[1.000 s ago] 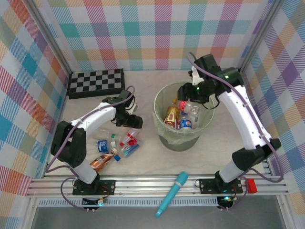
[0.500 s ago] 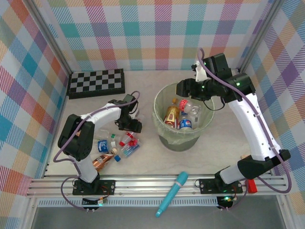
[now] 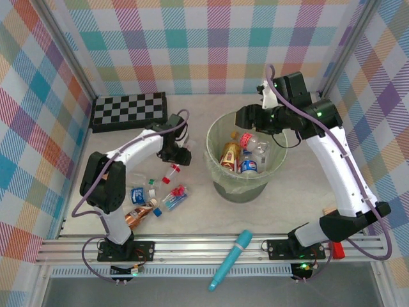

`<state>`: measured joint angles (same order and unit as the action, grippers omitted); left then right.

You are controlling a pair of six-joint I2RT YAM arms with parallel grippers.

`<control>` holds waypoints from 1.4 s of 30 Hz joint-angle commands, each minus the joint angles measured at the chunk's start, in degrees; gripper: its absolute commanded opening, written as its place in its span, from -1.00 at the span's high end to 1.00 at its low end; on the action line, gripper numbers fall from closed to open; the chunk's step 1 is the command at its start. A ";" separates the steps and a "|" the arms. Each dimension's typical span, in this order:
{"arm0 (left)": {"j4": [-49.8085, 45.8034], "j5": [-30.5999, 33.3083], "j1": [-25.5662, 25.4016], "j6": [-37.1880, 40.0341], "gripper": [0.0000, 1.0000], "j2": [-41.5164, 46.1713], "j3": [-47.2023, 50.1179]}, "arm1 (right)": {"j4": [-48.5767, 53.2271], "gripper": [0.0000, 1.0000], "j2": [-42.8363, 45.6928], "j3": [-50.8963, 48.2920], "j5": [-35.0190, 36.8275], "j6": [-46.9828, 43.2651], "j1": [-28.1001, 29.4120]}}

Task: Put the plastic bottles in the bin

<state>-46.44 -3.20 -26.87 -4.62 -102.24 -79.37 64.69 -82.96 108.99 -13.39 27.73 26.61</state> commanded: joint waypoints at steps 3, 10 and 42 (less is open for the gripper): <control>-7.82 5.23 -0.10 0.36 -0.07 7.92 -10.58 | -9.90 -0.20 -0.19 -0.06 -6.90 3.59 0.02; -3.14 -0.16 0.08 -5.06 -0.08 18.41 -15.24 | -13.91 -0.30 -7.65 7.68 -9.50 4.95 2.94; 15.23 -20.45 -2.30 -15.95 -0.02 22.75 -10.47 | -27.16 -0.06 -20.15 11.67 -11.79 8.96 6.69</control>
<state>-33.34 -22.48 -28.77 -19.99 -79.77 -90.19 38.54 -103.59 120.42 -26.20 37.04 33.08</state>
